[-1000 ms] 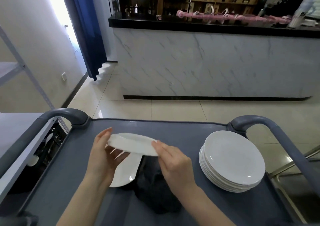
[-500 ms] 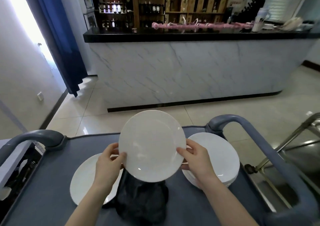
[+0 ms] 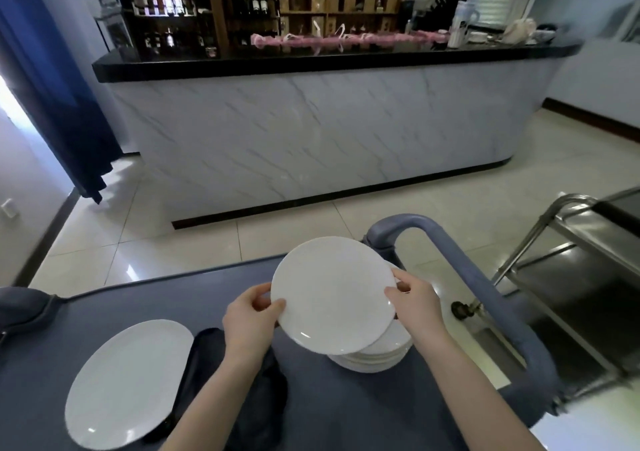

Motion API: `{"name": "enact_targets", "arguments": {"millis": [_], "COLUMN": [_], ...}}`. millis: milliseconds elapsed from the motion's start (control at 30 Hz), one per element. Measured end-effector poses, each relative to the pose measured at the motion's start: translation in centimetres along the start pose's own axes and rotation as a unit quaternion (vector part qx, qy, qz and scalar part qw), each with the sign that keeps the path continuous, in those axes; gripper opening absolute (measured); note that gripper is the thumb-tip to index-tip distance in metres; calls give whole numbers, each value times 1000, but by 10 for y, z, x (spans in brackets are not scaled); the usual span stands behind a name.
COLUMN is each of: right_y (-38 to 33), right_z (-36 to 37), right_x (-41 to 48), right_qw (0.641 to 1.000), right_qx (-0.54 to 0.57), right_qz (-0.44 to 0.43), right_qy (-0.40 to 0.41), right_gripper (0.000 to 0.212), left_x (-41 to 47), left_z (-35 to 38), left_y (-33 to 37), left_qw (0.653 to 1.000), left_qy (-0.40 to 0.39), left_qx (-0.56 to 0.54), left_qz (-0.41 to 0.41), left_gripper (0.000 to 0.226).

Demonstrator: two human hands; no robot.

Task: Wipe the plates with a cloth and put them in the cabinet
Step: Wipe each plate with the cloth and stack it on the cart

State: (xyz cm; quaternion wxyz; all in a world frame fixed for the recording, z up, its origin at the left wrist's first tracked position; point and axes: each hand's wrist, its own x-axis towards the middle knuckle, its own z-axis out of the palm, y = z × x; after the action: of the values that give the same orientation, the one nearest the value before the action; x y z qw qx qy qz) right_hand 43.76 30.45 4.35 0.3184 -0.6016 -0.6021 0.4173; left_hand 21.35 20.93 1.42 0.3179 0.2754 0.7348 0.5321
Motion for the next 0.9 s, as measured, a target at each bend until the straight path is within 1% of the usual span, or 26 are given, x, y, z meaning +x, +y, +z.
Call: {"name": "enact_targets", "arguments": {"millis": [100,200,333,467,600,667,800,900], "right_y": [15,31,46,58,64,66,68,71], "right_z": [-12,-21,-29,-31,-31,-31,-31,-28], "right_x": [14,28,43,56,62,64,62,59], "right_qw": [1000,999,998,998,997,996,993,990], "right_qx": [-3,8,6,-16,-51,-71,-113,-135], "right_qz": [21,39,51,42,27,23,10,13], "right_qy": [-1,-16,-26,-35,-42,-43,-40,-33], "right_gripper": [34,32,38,35,25,20,17,20], "left_x": [2,9,14,16,15,14,11,10], "left_z": [24,44,65,77,83,85,85,84], "left_y": [1,-2,-12,-19,-17,-16,-16,-18], "left_qw": [1000,999,996,996,996,996,995,995], "left_qy": [-11,-29,-48,-55,-49,-55,-57,-60], "left_qx": [-12,-21,-35,-3,25,36,62,71], "left_qz": [-8,-29,-66,-72,-70,-67,-48,-39], "left_gripper": [29,25,28,34,44,43,32,35]}}
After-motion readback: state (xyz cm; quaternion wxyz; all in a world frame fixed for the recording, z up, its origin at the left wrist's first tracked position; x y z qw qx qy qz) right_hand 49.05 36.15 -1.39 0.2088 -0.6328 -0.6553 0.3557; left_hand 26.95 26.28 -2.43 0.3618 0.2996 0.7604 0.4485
